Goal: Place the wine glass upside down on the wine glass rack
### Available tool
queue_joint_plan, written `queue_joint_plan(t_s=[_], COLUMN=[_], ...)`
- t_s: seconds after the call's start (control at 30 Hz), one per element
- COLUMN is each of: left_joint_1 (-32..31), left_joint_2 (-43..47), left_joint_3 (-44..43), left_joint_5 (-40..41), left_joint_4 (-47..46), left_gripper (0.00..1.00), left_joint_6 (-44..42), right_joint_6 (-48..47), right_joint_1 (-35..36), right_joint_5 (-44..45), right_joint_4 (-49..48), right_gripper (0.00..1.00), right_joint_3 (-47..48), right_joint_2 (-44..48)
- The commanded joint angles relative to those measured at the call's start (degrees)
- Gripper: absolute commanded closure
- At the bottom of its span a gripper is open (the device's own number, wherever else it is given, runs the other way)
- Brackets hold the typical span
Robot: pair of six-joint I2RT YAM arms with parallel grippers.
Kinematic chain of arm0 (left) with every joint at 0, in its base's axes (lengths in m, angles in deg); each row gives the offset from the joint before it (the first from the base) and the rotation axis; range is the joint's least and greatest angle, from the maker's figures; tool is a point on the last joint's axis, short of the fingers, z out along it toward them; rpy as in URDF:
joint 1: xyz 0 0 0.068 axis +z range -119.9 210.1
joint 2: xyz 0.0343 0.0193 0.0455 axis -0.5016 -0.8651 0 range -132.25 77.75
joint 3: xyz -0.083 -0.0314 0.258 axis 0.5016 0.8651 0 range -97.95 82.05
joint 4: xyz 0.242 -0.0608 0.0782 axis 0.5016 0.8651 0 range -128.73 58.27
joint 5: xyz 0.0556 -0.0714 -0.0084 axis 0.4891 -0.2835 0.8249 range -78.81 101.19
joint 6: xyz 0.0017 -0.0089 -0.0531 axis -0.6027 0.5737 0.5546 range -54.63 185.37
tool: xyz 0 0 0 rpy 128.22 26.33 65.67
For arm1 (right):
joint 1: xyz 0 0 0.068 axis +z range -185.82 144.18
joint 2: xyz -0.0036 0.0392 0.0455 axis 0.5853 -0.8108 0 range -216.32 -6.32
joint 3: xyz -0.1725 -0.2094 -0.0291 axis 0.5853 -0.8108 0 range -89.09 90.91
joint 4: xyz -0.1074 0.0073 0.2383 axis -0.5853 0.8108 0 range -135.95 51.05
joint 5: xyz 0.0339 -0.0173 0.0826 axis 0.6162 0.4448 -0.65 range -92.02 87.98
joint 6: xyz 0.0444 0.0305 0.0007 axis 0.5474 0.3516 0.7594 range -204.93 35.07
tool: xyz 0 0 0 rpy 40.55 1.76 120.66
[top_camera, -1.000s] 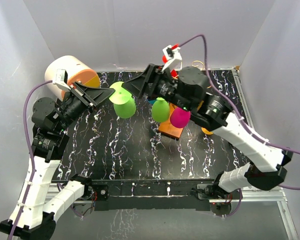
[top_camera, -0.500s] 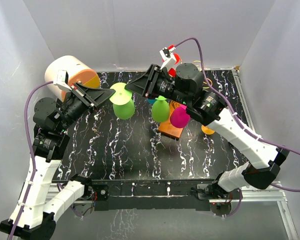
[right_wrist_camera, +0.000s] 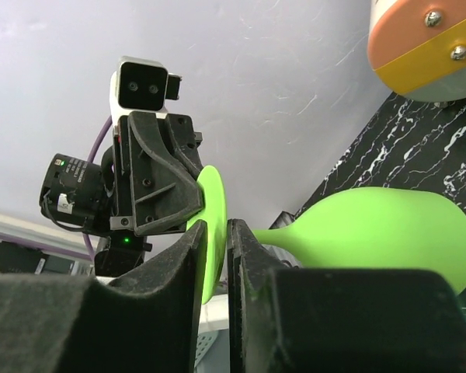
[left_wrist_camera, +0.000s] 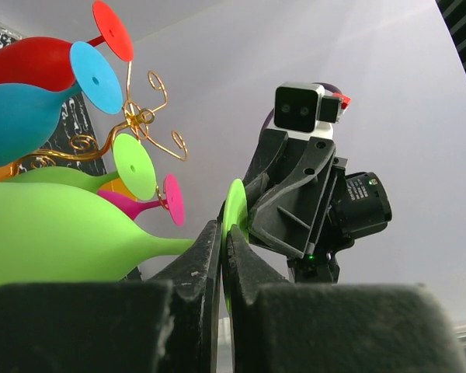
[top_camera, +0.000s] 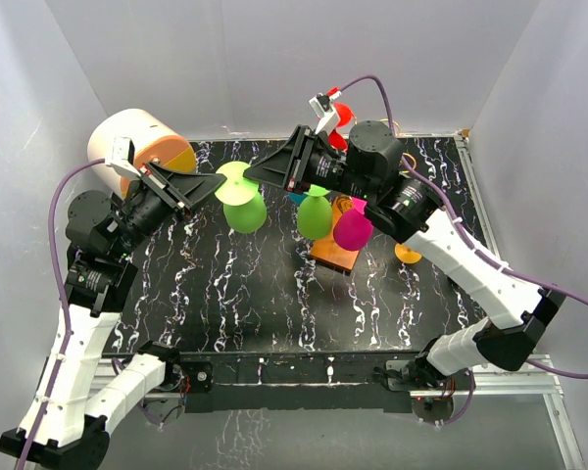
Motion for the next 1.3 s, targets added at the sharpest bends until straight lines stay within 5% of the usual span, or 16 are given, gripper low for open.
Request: queue_joint_plan(t_s=[0.0, 0.13, 0.27, 0.37, 0.77, 1.0, 1.27], left_joint_1=[0.0, -0.1, 0.0, -0.1, -0.1, -0.1, -0.1], left_joint_2=[0.1, 0.4, 1.2, 2.0, 5.6, 6.3, 6.5], left_joint_3=[-0.5, -0.4, -0.8, -2.3, -6.8, -6.2, -4.4], left_joint_5=[-0.8, -0.6, 0.8, 3.9, 12.3, 11.8, 10.9], left_joint_4=[-2.2, -1.8, 0.4, 4.4, 13.6, 14.7, 14.3], left_gripper=[1.0, 1.0, 0.4, 0.26, 0.18, 0.18, 0.18], left_joint_6=[-0.4, -0.6, -1.8, -4.1, -10.7, -11.9, -11.4], right_joint_6=[0.9, 0.9, 0.9, 0.4, 3.7, 12.2, 13.7], right_joint_1=[-0.1, -0.2, -0.2, -0.2, -10.2, -21.7, -31.8], right_joint_5=[-3.5, -2.9, -0.3, 2.2, 3.2, -1.7, 0.2], right_joint_4=[-5.2, -6.7, -9.2, -11.5, -14.3, -25.3, -26.7], right_gripper=[0.89, 1.0, 1.0, 1.0, 1.0, 1.0, 1.0], right_joint_3=[0.2, 0.2, 0.7, 1.9, 16.0, 16.9, 12.7], right_joint_2=[-0.3, -0.5, -1.0, -2.1, -12.9, -13.4, -9.8])
